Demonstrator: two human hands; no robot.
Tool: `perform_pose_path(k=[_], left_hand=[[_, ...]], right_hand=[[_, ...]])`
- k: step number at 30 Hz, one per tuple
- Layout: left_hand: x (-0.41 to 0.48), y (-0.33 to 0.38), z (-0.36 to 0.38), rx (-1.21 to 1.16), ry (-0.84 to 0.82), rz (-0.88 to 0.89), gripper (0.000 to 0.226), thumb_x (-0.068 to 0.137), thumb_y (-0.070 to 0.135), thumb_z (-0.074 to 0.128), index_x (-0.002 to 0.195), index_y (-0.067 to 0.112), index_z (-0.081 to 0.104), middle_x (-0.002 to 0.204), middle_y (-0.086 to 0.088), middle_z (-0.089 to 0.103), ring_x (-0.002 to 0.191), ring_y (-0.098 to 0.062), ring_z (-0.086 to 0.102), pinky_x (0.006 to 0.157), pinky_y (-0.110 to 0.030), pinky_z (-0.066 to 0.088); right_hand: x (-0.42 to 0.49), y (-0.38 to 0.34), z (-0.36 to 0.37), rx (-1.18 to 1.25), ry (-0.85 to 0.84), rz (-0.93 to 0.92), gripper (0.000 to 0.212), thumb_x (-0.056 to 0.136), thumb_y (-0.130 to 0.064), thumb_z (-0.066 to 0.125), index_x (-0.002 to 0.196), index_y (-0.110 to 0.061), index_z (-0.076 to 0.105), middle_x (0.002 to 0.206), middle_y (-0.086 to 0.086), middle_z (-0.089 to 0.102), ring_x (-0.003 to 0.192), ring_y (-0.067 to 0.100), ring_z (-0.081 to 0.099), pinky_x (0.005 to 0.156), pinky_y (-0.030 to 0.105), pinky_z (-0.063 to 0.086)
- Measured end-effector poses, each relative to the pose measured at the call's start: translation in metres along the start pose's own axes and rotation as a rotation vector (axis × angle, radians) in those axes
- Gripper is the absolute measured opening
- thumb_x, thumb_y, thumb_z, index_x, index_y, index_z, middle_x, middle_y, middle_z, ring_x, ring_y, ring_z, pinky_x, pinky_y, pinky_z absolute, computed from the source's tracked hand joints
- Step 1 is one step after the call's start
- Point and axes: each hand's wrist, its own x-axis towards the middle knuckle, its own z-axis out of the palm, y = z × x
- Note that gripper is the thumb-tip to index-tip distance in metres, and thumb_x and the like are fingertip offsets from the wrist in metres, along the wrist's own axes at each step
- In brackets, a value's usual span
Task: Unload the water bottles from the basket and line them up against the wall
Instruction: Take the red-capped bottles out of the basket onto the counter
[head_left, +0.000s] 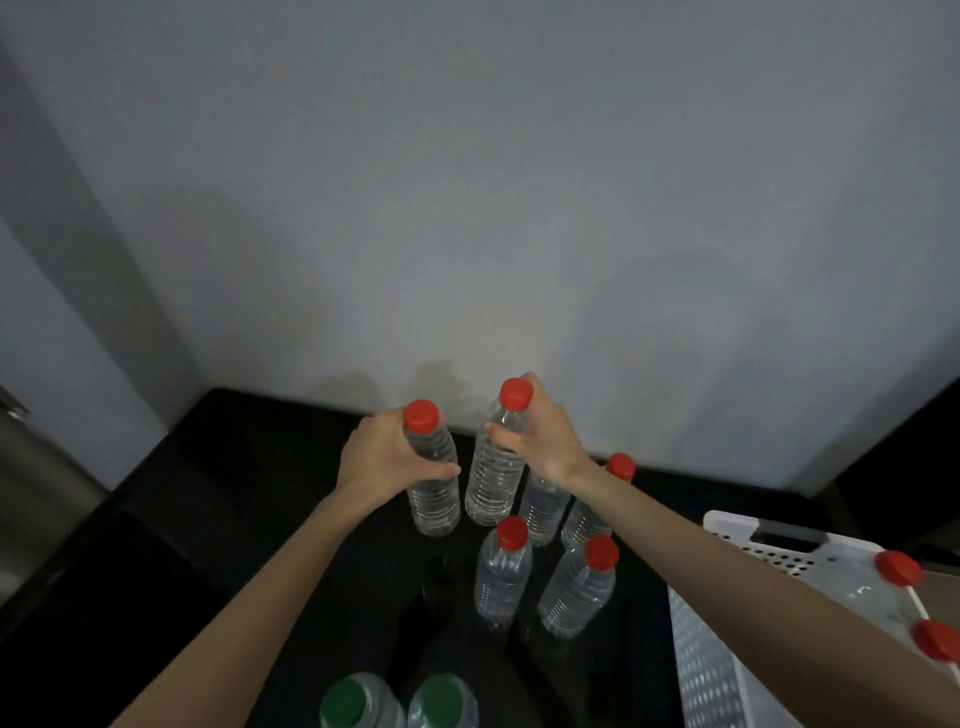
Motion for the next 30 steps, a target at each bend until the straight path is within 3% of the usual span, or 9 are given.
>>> perform_pose_path(k=[3,8,17,21,27,30], left_hand=[[0.001,-0.017,0.021,0.024,-0.077,-0.02,0.053,0.051,0.043,0.089,0.099,0.034,0.069,0.09,0.014,0.072,0.085,-0.005,0.067,0.077,-0.029,0.054],[0.001,-0.04,0.043,0.043,-0.163,-0.052,0.059,0.051,0.047,0.088,0.105,0.037,0.066,0.097,0.013,0.072,0.091,-0.007,0.067,0.082,-0.034,0.056],[-0.003,-0.06,0.059,0.03,-0.224,-0.071,0.06,0.058,0.04,0.086,0.111,0.038,0.061,0.102,0.012,0.07,0.096,-0.008,0.066,0.084,-0.036,0.056],[-0.006,-0.061,0.059,-0.032,-0.292,-0.051,0.063,0.063,0.032,0.086,0.119,0.035,0.056,0.11,0.014,0.064,0.103,-0.006,0.062,0.09,-0.038,0.055],[-0.02,-0.055,0.05,-0.145,-0.199,-0.107,0.062,0.073,0.026,0.081,0.127,0.028,0.052,0.115,0.008,0.063,0.109,-0.011,0.061,0.096,-0.04,0.052],[-0.027,-0.037,0.039,-0.142,-0.154,-0.084,0.068,0.078,0.028,0.077,0.139,0.024,0.046,0.128,0.002,0.058,0.118,-0.014,0.056,0.102,-0.037,0.047]], right_hand=[[0.007,0.017,0.02,-0.023,-0.081,0.028,0.033,0.082,-0.015,0.074,0.102,-0.013,0.047,0.09,0.0,0.066,0.083,0.012,0.063,0.074,0.022,0.048],[0.017,0.036,0.046,-0.044,-0.13,0.061,0.033,0.08,-0.011,0.075,0.099,-0.016,0.049,0.09,-0.002,0.064,0.088,0.016,0.063,0.079,0.028,0.05],[0.019,0.057,0.058,-0.007,-0.189,0.123,0.041,0.073,-0.006,0.079,0.101,-0.021,0.053,0.101,-0.001,0.064,0.098,0.013,0.061,0.088,0.025,0.046],[0.016,0.057,0.056,-0.011,-0.199,0.164,0.043,0.072,-0.004,0.078,0.105,-0.017,0.054,0.102,0.0,0.064,0.095,0.012,0.061,0.078,0.018,0.043],[0.009,0.045,0.048,-0.053,-0.214,0.167,0.037,0.084,-0.007,0.068,0.116,-0.015,0.051,0.104,0.0,0.061,0.1,0.015,0.058,0.085,0.025,0.043],[0.002,0.031,0.035,-0.087,-0.194,0.108,0.046,0.088,-0.008,0.064,0.131,-0.014,0.049,0.127,0.004,0.059,0.12,0.017,0.055,0.096,0.019,0.039]])
